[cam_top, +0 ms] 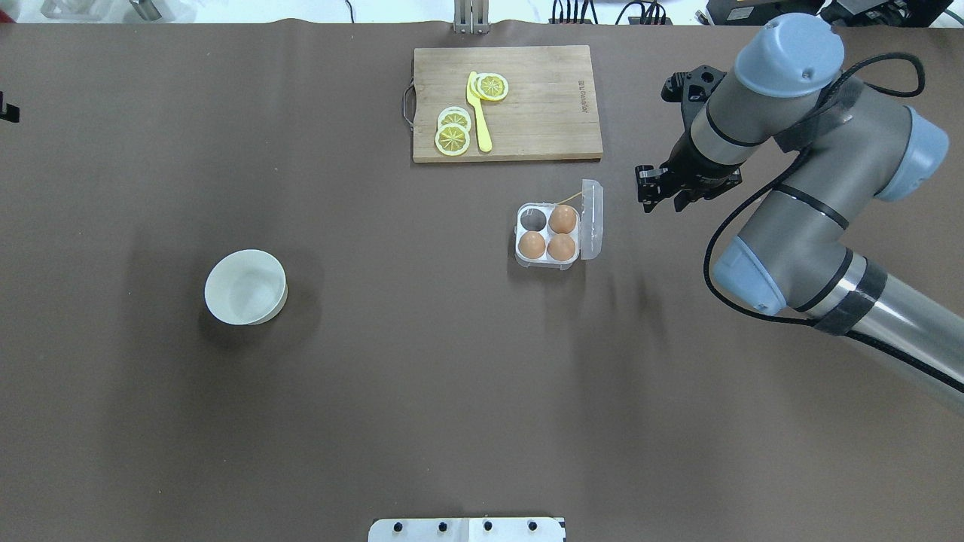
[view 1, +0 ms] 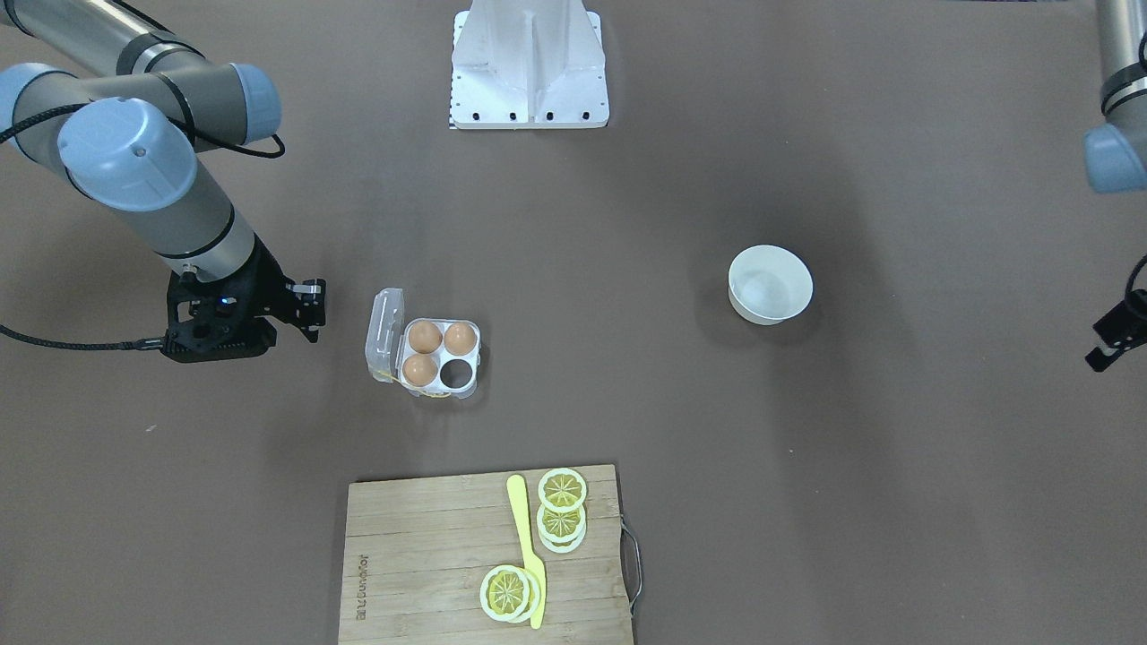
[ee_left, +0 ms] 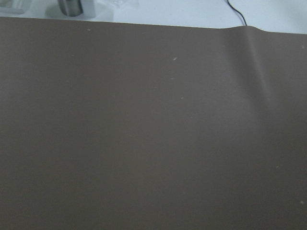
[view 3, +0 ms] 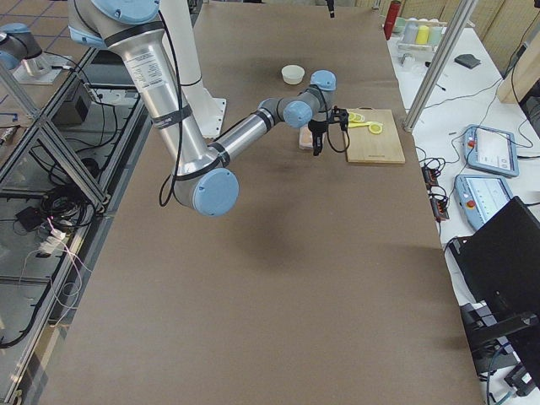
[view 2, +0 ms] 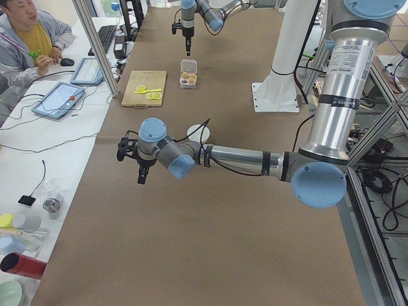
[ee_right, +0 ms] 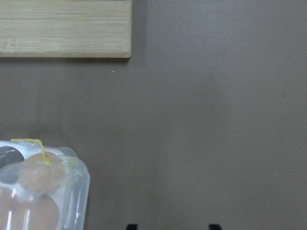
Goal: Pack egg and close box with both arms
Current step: 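Push the open lid of the egg box down shut with the right gripper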
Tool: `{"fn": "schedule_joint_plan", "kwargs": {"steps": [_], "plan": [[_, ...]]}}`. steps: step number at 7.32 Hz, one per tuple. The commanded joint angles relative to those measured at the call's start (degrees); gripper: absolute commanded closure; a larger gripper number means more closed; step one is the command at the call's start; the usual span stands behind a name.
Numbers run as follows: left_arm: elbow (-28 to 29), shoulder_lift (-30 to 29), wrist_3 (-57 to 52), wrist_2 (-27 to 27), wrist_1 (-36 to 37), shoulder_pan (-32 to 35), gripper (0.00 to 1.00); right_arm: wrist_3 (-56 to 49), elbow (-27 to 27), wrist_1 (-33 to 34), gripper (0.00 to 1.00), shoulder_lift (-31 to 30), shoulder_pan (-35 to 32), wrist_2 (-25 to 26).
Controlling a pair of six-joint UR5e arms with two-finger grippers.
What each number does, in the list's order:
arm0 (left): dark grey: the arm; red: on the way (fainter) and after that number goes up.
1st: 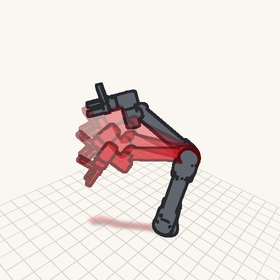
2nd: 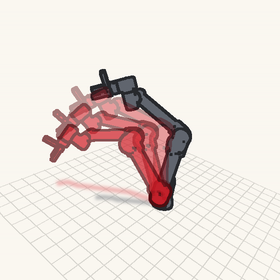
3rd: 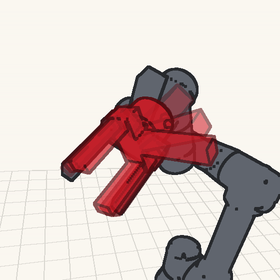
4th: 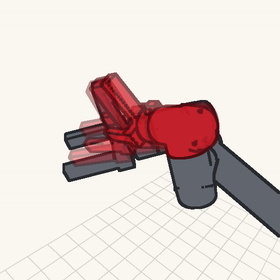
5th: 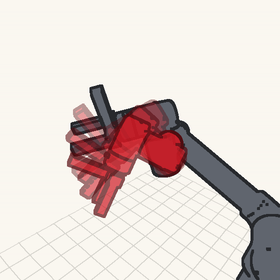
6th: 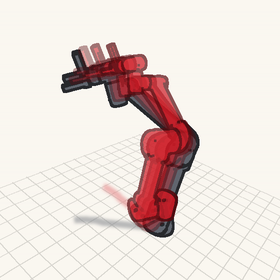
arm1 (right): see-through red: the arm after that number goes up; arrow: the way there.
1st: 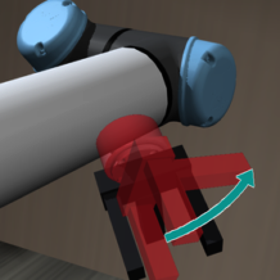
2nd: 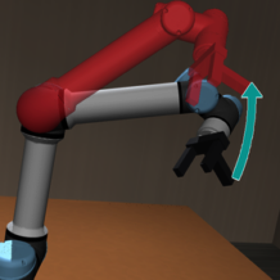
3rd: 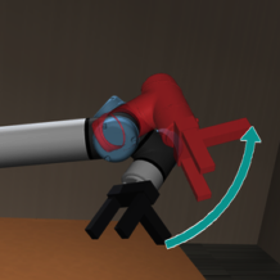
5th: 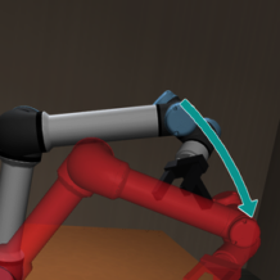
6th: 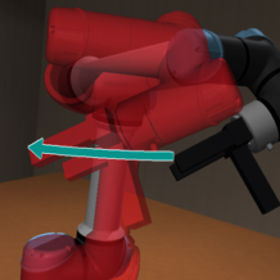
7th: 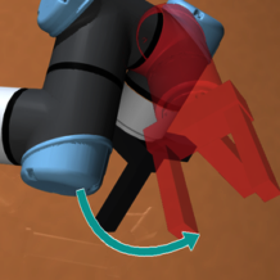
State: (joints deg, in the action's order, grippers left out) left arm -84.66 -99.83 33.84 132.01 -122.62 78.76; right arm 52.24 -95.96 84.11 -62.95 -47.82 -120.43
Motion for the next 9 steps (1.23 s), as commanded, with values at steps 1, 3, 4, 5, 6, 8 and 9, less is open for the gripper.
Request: {"fn": "schedule_joint_plan", "kwargs": {"steps": [1,3,4,5,6,8,9], "plan": [[-3.0,2.5,-1.6,3.2,4.1,2.4,0.02,4.6,4.5,-6.9,1.0,2.6,1.1,0.0],[-3.3,2.6,-1.6,3.3,4.2,2.4,0.02,8.1,4.6,-7.3,1.0,4.1,1.6,0.0],[-3.3,2.7,-1.6,3.3,4.1,2.5,0.02,10.4,4.7,-6.9,1.0,6.4,2.1,0.0],[-3.4,2.7,-1.6,3.4,4.2,2.5,0.02,12.9,5.9,-7.4,1.0,7.3,3.5,0.1],[-3.4,2.7,-1.6,4.7,4.1,2.5,0.02,14.4,6.5,-7.4,1.0,9.3,4.0,0.1],[-3.4,2.7,-1.6,6.3,4.3,2.6,0.02,16.3,3.8,-7.0,1.0,9.1,2.9,-1.1],[-3.2,3.0,-1.7,6.3,4.3,2.6,0.02,15.7,2.1,-6.9,1.0,6.6,-0.9,-5.2]]}}
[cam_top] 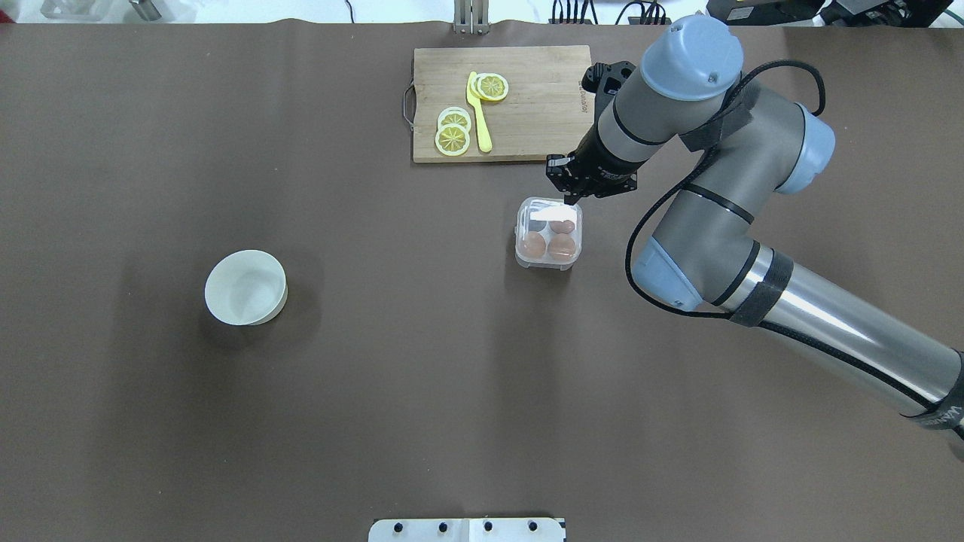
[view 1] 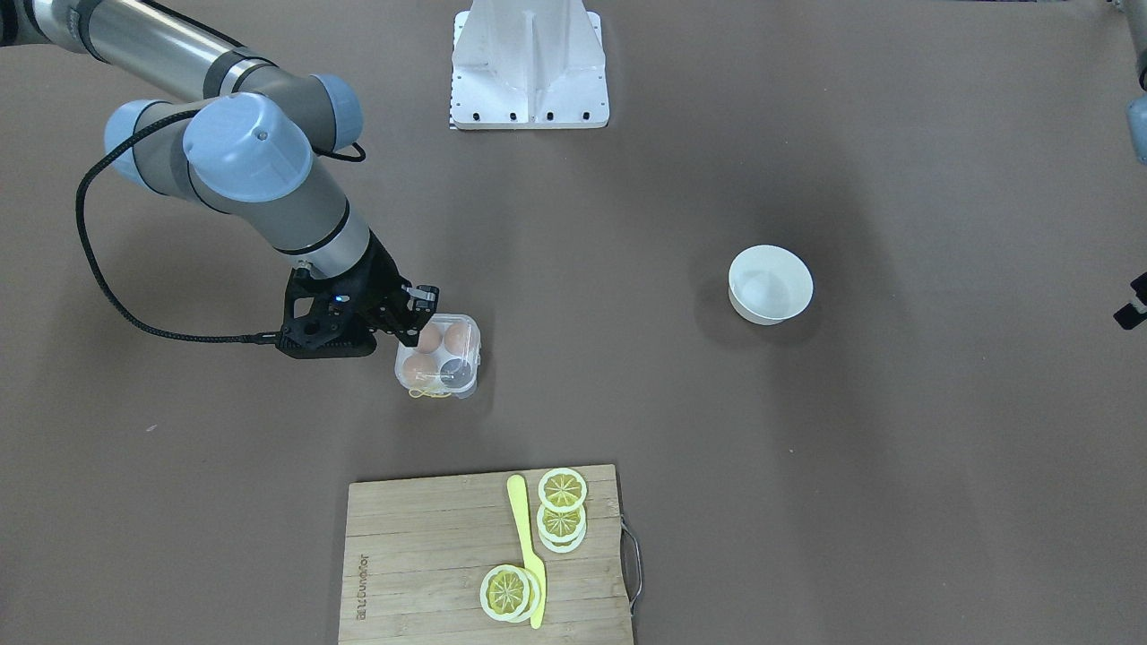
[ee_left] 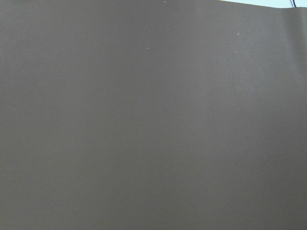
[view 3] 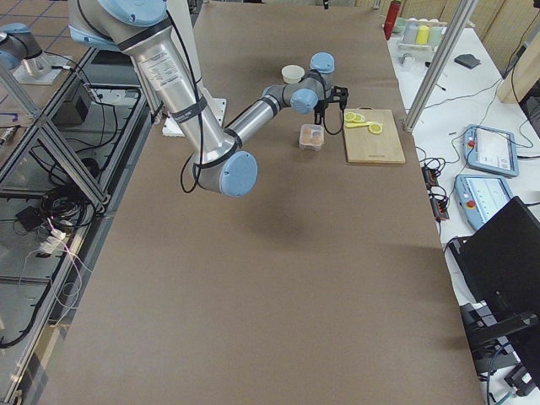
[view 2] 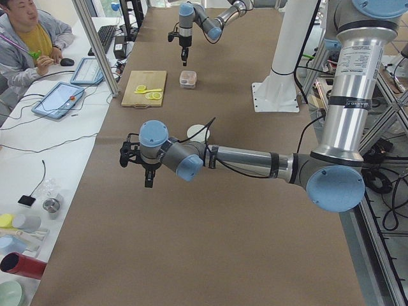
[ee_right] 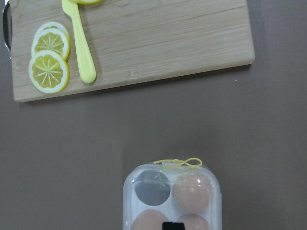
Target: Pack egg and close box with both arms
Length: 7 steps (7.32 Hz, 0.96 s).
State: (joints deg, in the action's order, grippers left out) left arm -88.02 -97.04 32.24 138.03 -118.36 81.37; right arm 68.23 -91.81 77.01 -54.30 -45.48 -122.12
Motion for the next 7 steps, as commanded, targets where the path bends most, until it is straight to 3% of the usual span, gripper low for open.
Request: {"fn": "schedule_joint_plan", "kwargs": {"steps": [1,3,5,6,7], "plan": [[-1.0,1.8,-0.1,0.3,-0.2,0.0,0.02,-3.5,-3.5,0.2,1.0,-5.3,-8.3,-8.6],[-4.9,5.9,0.0,0.1,0.2,-0.1,0.02,-13.3,-5.3,0.3,1.0,-12.8,-18.1,-13.7],[-5.1,7.9,-0.1,0.2,1.9,-0.2,0.02,-24.7,-8.7,0.3,1.0,-24.4,-25.3,-14.4],[-5.1,8.5,-1.0,0.3,1.9,-0.2,0.02,-35.5,-8.0,0.9,0.94,-29.0,-28.3,-14.3],[-5.0,9.6,-3.9,0.3,1.9,-0.2,0.02,-46.5,-7.5,5.4,0.63,-31.6,-31.0,-13.5]]}}
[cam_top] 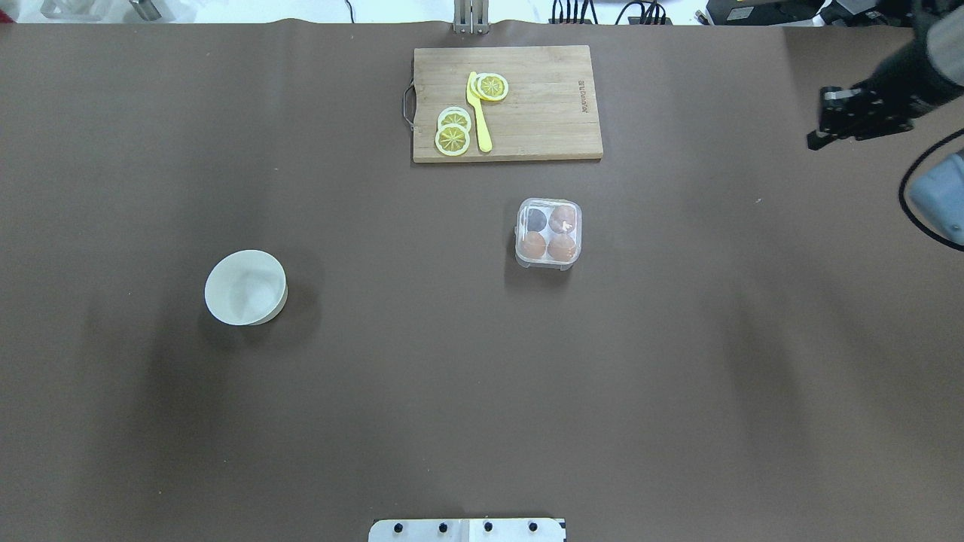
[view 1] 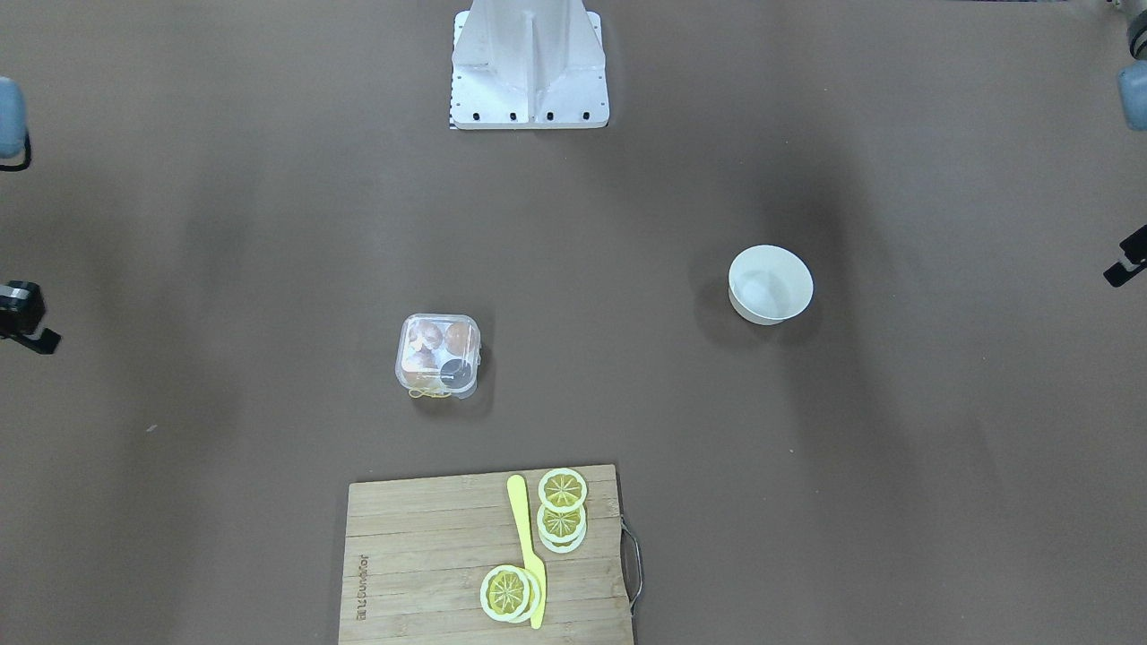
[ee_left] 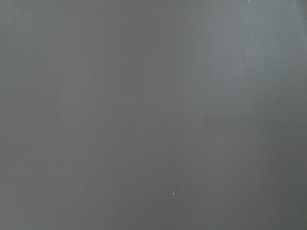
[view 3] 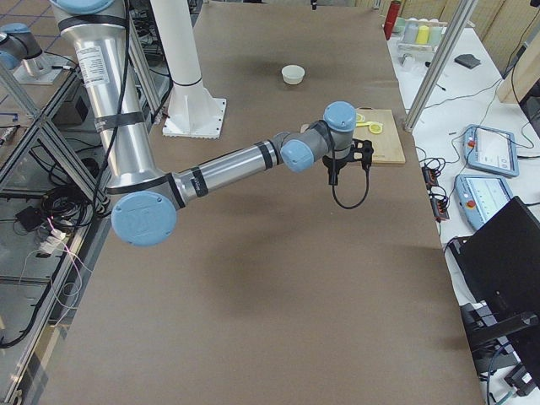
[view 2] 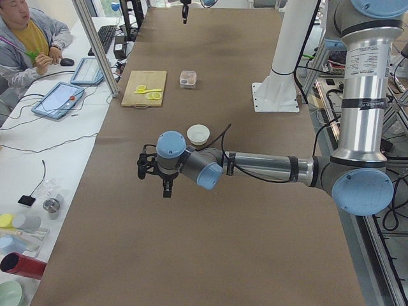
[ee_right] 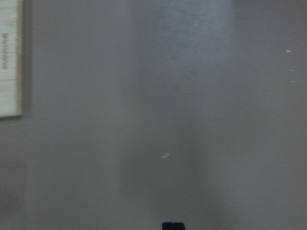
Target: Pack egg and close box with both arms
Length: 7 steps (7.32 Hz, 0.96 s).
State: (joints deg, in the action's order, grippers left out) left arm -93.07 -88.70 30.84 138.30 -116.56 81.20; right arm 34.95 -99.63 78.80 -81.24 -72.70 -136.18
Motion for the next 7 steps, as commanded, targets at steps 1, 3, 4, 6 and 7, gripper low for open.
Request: {"fn": "schedule_joint_plan", "kwargs": {"steps": [1,3,4,6,7], "plan": [[0.1,1.7,-4.6,0.0,1.4,-0.1,0.02,-21.2,0.6,9.6,0.37,-4.9,-6.4,2.0],[0.1,1.8,-11.2,-0.1,8.5,0.4,0.02,-33.0,2.3,15.8,0.0,-4.6,-9.9,4.7],[0.4,1.7,-16.3,-0.3,13.7,2.1,0.02,-34.8,4.3,15.8,0.0,-4.5,-11.1,6.3],[-0.5,1.3,-26.9,-1.0,24.3,7.4,0.02,-39.1,8.0,15.6,0.0,-4.4,-12.3,7.0],[-1.8,1.0,-27.2,-1.1,29.5,7.5,0.02,-39.5,8.1,15.8,0.0,-4.3,-12.3,6.5]]}}
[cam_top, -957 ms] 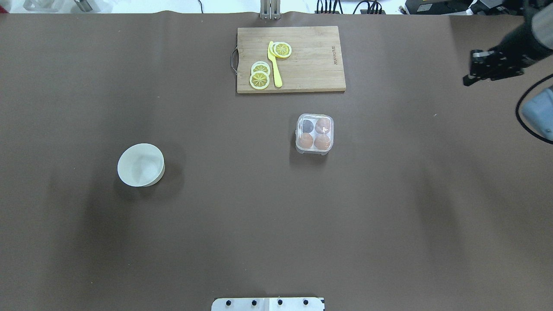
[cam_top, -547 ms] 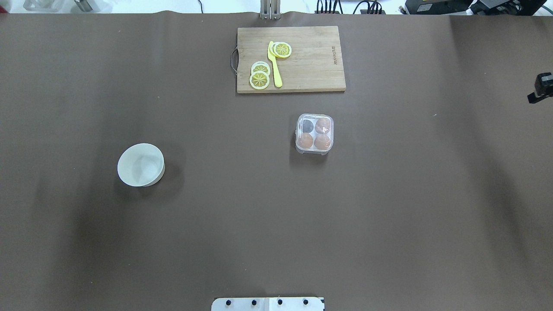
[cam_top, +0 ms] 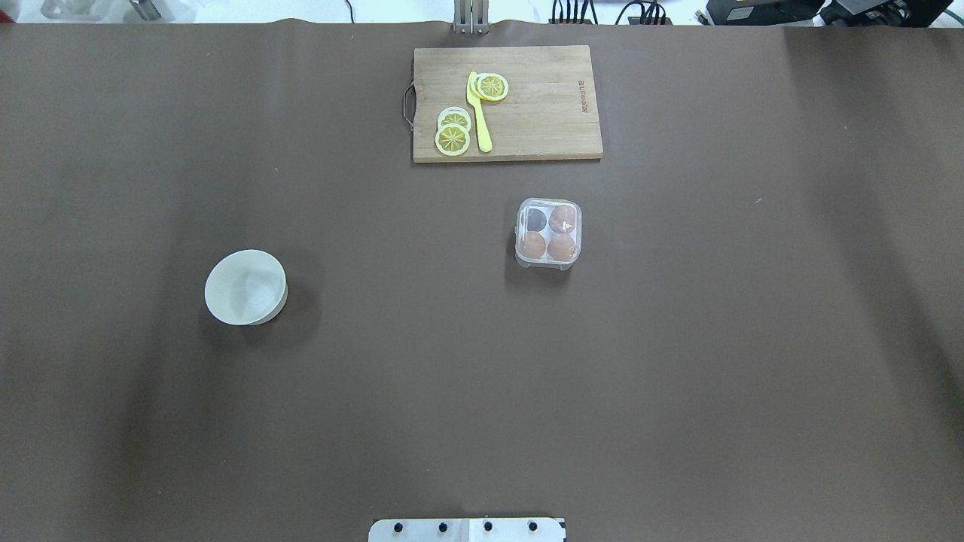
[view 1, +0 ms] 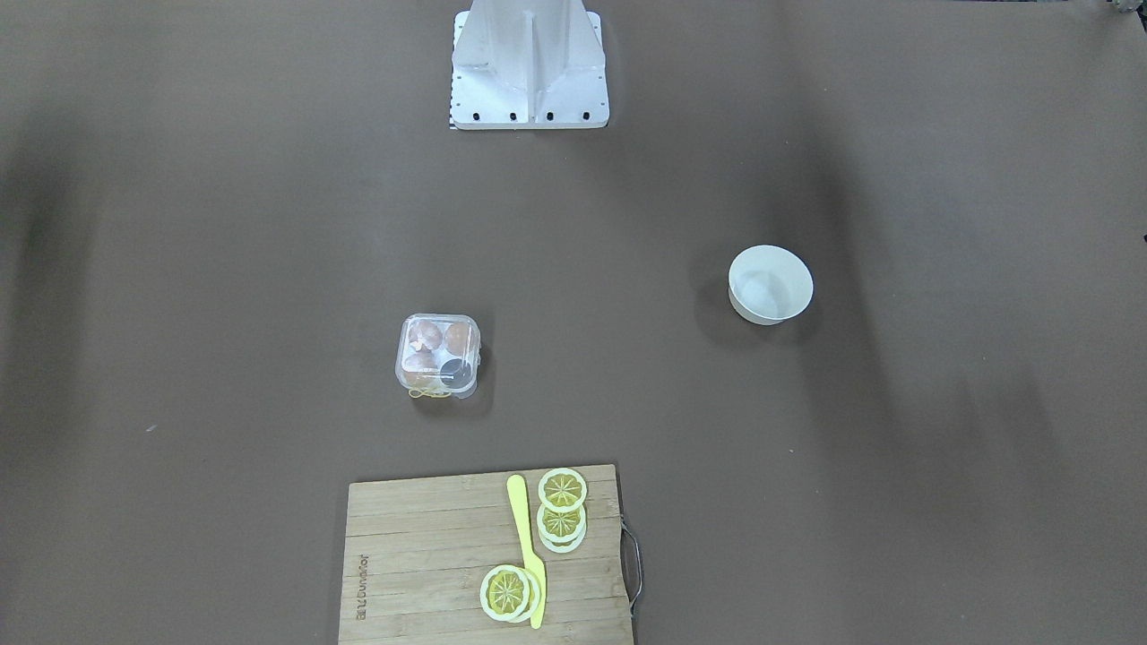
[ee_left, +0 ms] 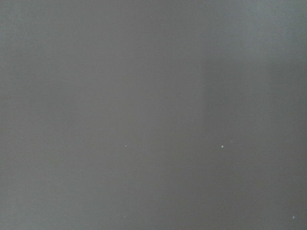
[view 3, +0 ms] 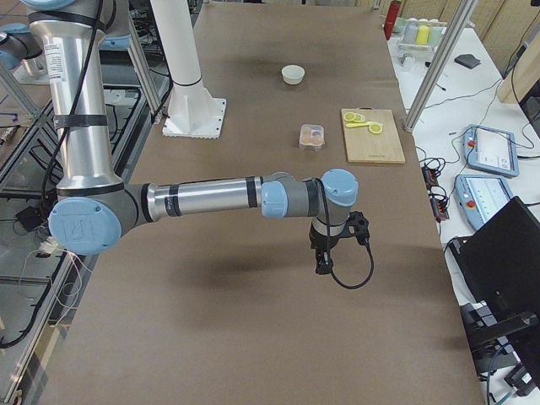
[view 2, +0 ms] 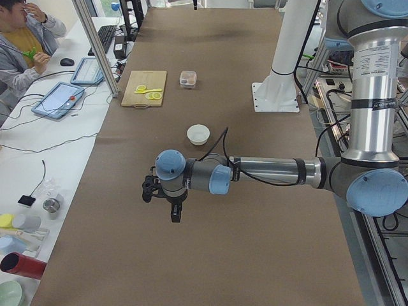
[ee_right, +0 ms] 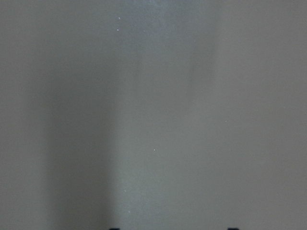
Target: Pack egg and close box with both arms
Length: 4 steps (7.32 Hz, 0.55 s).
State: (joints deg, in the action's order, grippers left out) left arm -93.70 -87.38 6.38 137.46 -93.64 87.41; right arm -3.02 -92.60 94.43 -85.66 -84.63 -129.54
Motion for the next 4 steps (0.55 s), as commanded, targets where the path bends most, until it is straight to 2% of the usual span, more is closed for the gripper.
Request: {"fn": "schedule_joint_plan", "kwargs": {"steps": [1,2,3,4], "plan": [[-2.2,-0.2,-4.9,-3.3,8.2,1.3,0.02,-1.5,1.1,0.3,0.0,0.1,-0.4,0.0],[-2.5,0.7,-9.6,-5.1,7.9,2.0,0.02,-1.1,1.2,0.5,0.0,0.8,-0.4,-0.2],[-2.5,2.2,-12.2,-5.4,7.9,5.9,0.02,-1.1,0.8,0.5,0.0,0.7,-0.6,-0.5],[-2.0,2.4,-12.6,-5.1,7.2,6.2,0.02,-0.8,0.0,0.5,0.0,0.0,-1.0,-0.6]]}}
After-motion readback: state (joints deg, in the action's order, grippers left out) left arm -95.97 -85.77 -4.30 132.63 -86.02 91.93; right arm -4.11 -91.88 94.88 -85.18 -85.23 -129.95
